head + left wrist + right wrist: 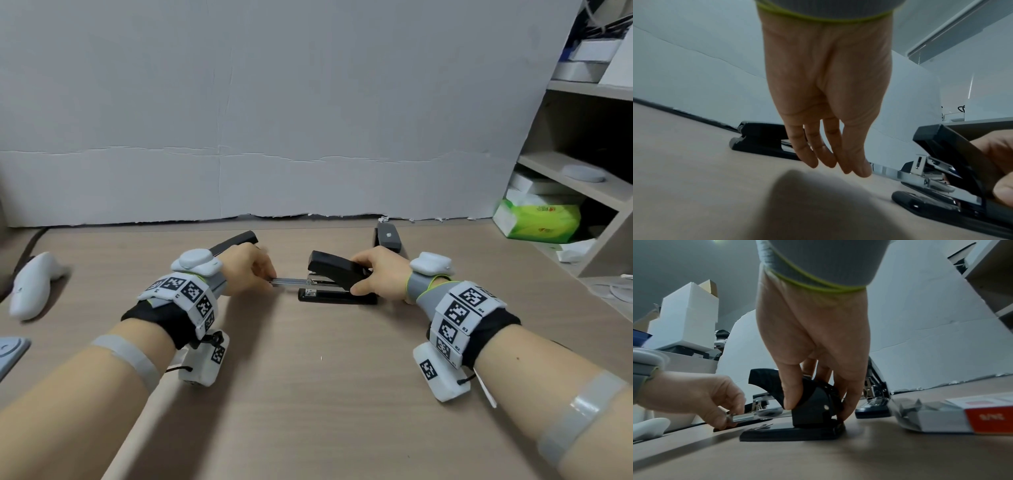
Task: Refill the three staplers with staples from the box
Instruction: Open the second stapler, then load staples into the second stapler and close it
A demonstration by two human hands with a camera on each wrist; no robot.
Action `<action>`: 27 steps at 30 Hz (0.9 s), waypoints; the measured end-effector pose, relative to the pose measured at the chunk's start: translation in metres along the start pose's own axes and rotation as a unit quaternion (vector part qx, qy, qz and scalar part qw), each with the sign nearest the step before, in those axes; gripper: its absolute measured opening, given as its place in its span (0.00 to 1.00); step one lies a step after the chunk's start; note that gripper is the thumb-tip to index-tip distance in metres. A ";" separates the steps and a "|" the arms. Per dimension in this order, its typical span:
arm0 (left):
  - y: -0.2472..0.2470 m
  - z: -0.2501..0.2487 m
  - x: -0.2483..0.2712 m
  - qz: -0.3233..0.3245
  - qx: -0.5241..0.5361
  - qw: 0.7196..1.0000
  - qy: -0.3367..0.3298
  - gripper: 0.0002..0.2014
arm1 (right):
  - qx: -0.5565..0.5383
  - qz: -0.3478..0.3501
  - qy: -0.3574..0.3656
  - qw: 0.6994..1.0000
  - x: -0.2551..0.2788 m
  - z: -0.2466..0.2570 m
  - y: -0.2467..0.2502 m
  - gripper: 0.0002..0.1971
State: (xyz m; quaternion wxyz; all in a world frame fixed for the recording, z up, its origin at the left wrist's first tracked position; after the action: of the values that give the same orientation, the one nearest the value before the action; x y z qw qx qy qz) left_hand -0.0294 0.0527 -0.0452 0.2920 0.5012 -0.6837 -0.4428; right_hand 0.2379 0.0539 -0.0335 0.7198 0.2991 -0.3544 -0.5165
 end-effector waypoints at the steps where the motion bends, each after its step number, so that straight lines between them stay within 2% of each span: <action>1: 0.000 0.001 0.001 -0.001 -0.005 1.000 -0.001 0.08 | 0.001 -0.001 -0.001 1.000 0.000 0.001 -0.001 0.10; 5: -0.002 -0.004 0.001 0.009 -0.026 1.000 0.005 0.08 | -0.001 -0.003 -0.004 1.000 -0.001 0.001 -0.002 0.13; 8: 0.001 -0.002 0.003 0.016 -0.005 1.000 0.022 0.21 | -0.006 -0.005 -0.003 1.000 0.005 0.000 0.005 0.20; 10: 0.010 -0.007 0.003 -0.025 0.025 0.999 0.021 0.29 | -0.016 -0.026 -0.013 0.999 0.011 -0.003 0.019 0.20; 13: 0.030 -0.038 -0.002 -0.145 0.103 0.984 -0.018 0.22 | -0.032 -0.046 -0.044 0.997 0.023 -0.018 0.043 0.08; 16: 0.034 -0.092 -0.010 -0.186 0.173 0.964 -0.082 0.13 | -0.018 -0.064 -0.078 0.995 0.030 -0.045 0.057 0.06; 20: 0.012 -0.157 -0.026 -0.166 0.215 0.950 -0.153 0.07 | 0.023 -0.098 -0.134 0.986 0.030 -0.088 0.067 0.09; 22: -0.006 -0.181 -0.037 -0.139 0.213 0.952 -0.172 0.06 | 0.057 -0.078 -0.155 0.983 0.030 -0.104 0.065 0.21; 25: -0.036 -0.203 -0.053 -0.097 0.190 0.961 -0.175 0.07 | 0.102 -0.048 -0.166 0.980 0.025 -0.117 0.060 0.33; 27: -0.050 -0.210 -0.058 -0.077 0.156 0.971 -0.162 0.08 | 0.114 -0.034 -0.159 0.980 0.022 -0.117 0.059 0.32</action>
State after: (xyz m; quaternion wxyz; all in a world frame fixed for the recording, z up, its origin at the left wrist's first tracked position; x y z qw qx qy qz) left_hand 0.1879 0.0368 0.0039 0.0600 0.5133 -0.7420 -0.4271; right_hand 0.3701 0.0571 -0.0491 0.5972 0.3051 -0.5110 -0.5378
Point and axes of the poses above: each hand's wrist, its own x-axis away from the middle knuckle, its own y-axis out of the back of the hand, z = x × y, the point moved 3 cm from there along -x, towards the middle knuckle, and after that the axes turned 10 degrees about -y, right-handed, at the moved point
